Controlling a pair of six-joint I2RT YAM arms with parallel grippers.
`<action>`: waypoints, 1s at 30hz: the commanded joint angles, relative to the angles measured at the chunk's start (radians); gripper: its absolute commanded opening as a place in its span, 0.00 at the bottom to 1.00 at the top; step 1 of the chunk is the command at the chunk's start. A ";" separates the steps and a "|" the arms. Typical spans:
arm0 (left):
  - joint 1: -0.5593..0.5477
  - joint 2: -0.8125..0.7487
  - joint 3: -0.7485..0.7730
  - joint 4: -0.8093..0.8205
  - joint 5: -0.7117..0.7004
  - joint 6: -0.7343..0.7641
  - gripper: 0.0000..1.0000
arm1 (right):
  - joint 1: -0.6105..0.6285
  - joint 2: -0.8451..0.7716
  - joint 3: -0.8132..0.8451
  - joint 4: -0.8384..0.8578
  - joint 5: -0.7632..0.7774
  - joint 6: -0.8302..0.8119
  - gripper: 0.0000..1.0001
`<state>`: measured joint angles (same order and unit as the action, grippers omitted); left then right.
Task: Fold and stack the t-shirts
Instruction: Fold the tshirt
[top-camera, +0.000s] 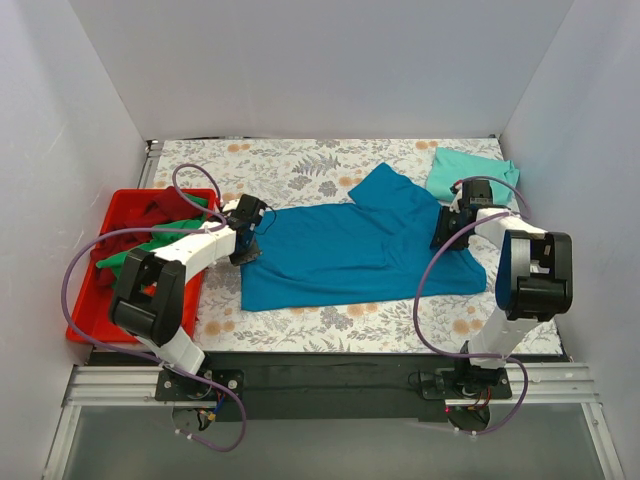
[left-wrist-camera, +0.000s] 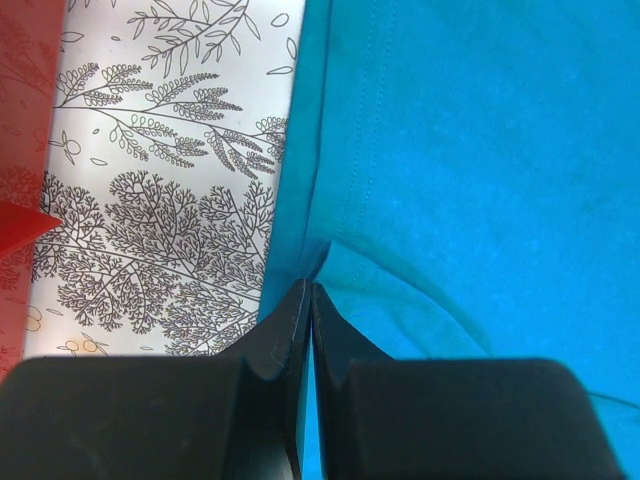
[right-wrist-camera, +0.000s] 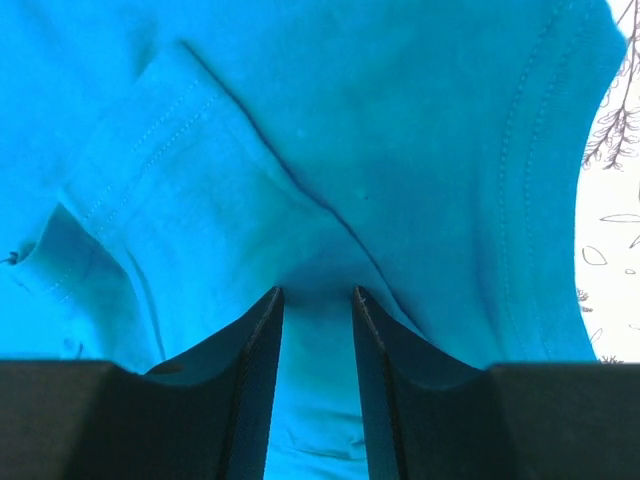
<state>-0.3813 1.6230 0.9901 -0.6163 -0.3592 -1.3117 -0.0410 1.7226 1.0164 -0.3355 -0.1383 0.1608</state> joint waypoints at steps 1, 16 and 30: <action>0.005 -0.025 -0.007 0.016 -0.004 0.012 0.00 | -0.002 0.015 0.050 0.035 -0.017 -0.021 0.39; 0.005 -0.015 -0.027 0.018 -0.009 0.017 0.00 | -0.002 0.071 0.050 0.036 0.037 -0.027 0.01; 0.012 -0.032 -0.039 -0.002 -0.052 0.011 0.00 | -0.010 0.054 0.070 -0.013 0.190 -0.024 0.01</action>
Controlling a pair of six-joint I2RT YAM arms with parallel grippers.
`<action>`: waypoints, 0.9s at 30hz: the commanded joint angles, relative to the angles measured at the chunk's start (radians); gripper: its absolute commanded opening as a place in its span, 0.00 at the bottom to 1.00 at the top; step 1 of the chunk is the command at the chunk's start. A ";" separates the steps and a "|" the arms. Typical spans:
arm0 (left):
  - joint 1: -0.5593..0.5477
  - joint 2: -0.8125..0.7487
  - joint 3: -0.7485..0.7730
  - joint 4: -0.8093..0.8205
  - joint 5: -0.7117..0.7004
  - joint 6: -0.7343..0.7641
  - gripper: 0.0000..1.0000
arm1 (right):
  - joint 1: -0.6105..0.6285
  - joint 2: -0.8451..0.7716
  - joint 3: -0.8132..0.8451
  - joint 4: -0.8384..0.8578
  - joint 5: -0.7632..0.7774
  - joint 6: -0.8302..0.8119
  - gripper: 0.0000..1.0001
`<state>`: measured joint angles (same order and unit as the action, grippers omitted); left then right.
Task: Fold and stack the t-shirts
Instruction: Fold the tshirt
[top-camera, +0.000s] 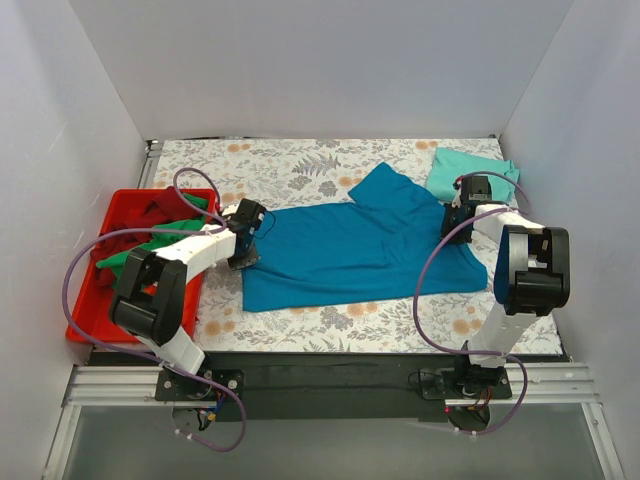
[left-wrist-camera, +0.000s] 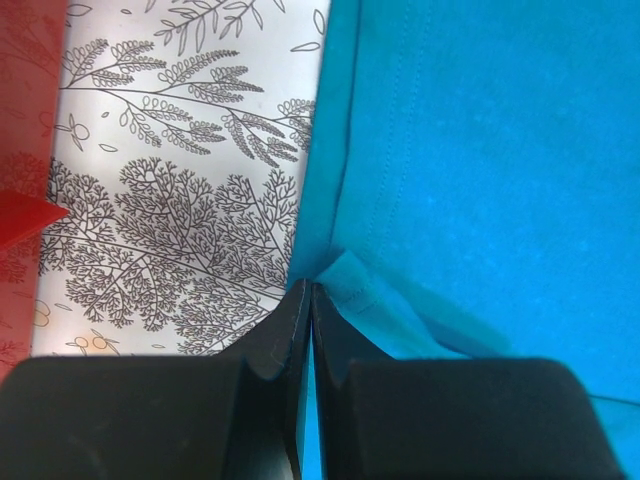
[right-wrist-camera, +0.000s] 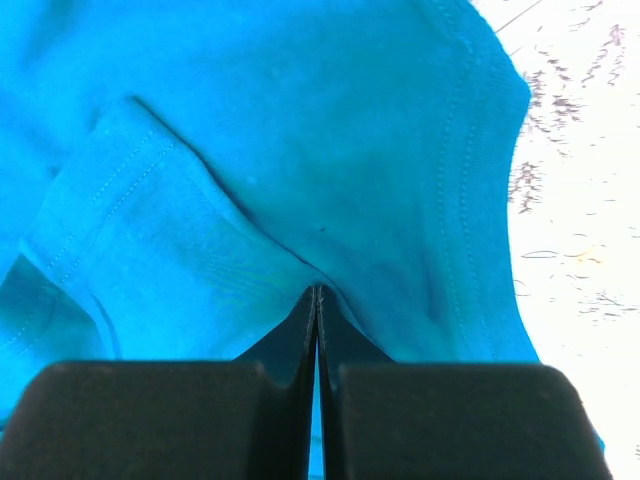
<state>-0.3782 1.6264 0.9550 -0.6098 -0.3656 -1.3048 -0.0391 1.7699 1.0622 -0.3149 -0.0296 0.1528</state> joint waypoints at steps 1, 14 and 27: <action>0.009 -0.036 -0.002 -0.011 -0.045 0.004 0.00 | -0.013 0.006 0.025 -0.035 0.086 -0.015 0.01; 0.012 -0.028 0.050 -0.027 -0.013 0.021 0.40 | -0.022 -0.010 0.039 -0.039 -0.015 -0.016 0.14; -0.145 -0.063 0.151 -0.070 0.037 -0.063 0.68 | 0.036 -0.274 -0.063 -0.044 -0.115 0.027 0.43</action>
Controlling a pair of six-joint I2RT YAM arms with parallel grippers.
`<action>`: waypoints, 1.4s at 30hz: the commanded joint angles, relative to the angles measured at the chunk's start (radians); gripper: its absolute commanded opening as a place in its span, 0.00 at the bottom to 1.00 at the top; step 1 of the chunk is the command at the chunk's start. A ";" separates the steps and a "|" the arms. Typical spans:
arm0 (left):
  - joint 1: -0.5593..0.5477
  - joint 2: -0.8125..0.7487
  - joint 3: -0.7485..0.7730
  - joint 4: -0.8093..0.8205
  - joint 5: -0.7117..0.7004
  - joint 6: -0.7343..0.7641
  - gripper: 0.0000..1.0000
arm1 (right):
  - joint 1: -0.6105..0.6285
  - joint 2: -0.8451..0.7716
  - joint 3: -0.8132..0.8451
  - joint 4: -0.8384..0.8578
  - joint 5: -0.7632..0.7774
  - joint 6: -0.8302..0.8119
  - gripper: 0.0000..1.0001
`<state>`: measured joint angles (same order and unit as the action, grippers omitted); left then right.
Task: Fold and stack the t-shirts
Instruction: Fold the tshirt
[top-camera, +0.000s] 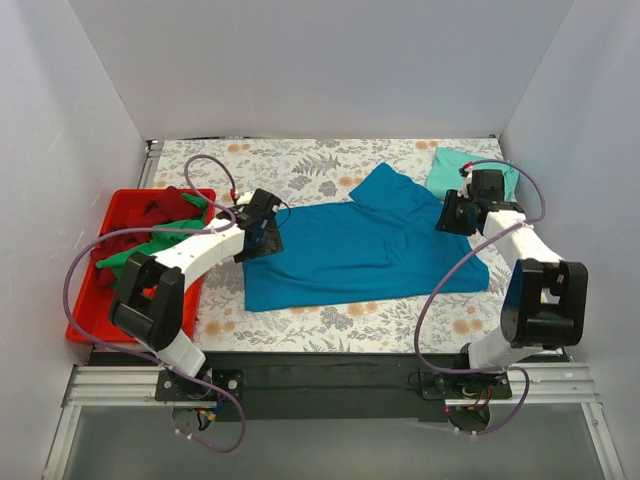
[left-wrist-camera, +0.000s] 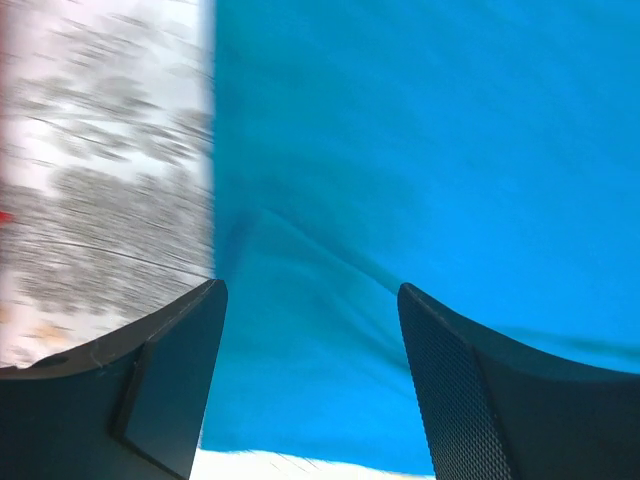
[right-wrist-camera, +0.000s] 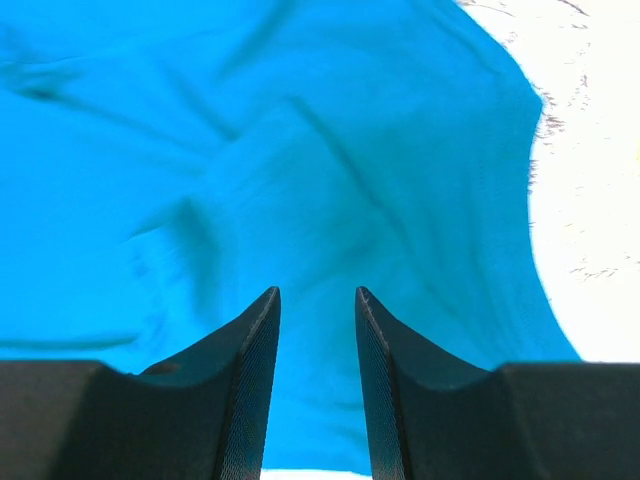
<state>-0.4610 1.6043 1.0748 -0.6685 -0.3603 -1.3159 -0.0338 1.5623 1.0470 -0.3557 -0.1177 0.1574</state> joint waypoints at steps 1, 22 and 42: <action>-0.088 -0.038 0.031 0.006 0.052 -0.063 0.68 | 0.031 -0.079 -0.065 -0.002 -0.023 0.031 0.43; -0.168 -0.023 -0.233 0.208 0.190 -0.200 0.69 | 0.284 -0.123 -0.427 0.048 -0.008 0.298 0.38; -0.183 -0.330 -0.349 0.110 0.184 -0.237 0.69 | 0.302 -0.659 -0.524 -0.216 -0.025 0.444 0.39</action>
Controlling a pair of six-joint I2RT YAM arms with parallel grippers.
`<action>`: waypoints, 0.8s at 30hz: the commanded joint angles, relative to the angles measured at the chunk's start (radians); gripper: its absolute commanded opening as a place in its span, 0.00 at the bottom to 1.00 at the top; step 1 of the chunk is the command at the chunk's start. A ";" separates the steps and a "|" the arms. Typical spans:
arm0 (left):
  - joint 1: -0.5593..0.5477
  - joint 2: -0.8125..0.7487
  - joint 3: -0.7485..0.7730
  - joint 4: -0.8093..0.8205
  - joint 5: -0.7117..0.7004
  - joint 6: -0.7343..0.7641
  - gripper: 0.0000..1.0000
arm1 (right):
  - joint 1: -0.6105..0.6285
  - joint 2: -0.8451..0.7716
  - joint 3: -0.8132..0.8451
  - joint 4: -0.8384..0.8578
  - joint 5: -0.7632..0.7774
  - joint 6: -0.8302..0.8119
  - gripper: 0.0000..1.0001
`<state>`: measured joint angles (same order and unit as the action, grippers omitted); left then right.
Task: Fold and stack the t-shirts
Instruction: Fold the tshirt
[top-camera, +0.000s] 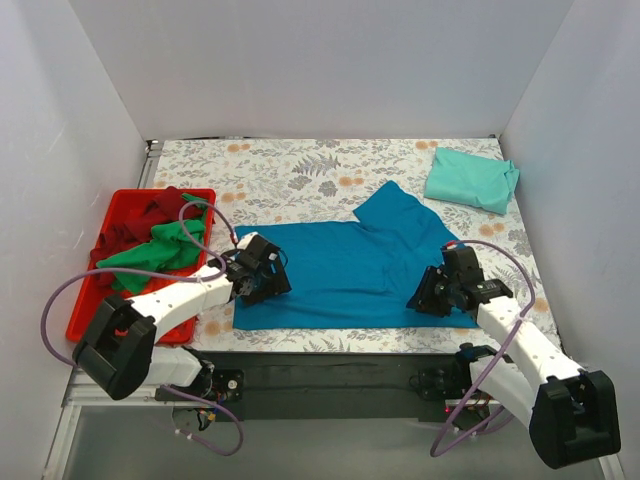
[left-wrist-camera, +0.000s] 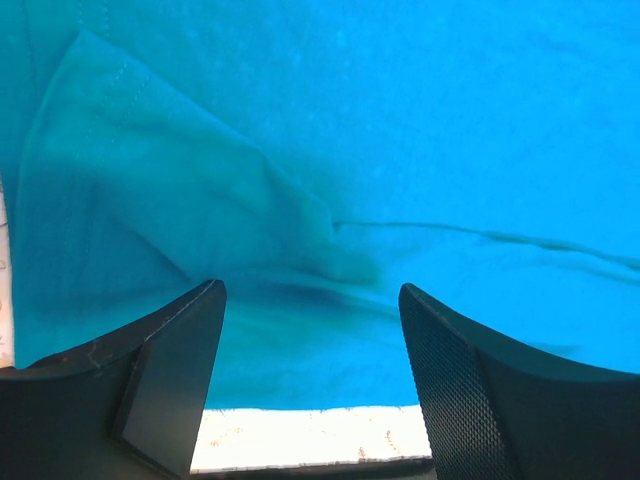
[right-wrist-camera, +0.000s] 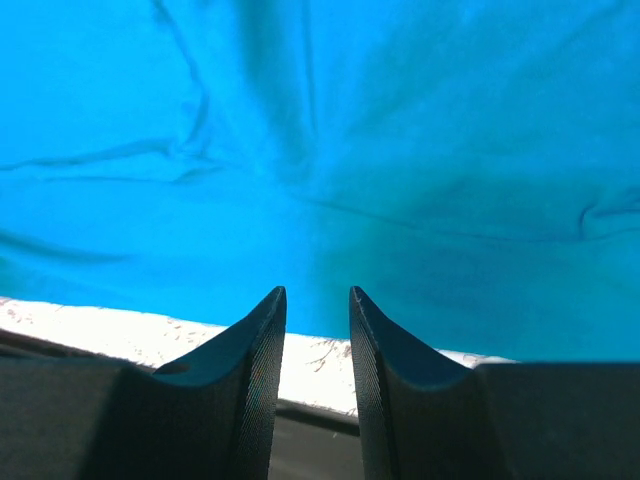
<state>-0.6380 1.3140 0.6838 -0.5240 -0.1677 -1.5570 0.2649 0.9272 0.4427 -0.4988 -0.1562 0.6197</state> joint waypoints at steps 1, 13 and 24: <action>-0.006 -0.033 0.089 -0.051 -0.012 0.018 0.70 | 0.007 -0.025 0.103 -0.078 0.015 -0.031 0.39; -0.006 0.112 0.254 -0.031 -0.019 0.094 0.73 | 0.004 0.246 0.297 -0.012 0.190 -0.216 0.39; -0.006 0.163 0.099 0.064 0.008 0.075 0.73 | 0.005 0.346 0.186 0.023 0.245 -0.123 0.37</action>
<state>-0.6392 1.4967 0.8066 -0.5037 -0.1661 -1.4822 0.2653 1.2655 0.6662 -0.4797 0.0437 0.4469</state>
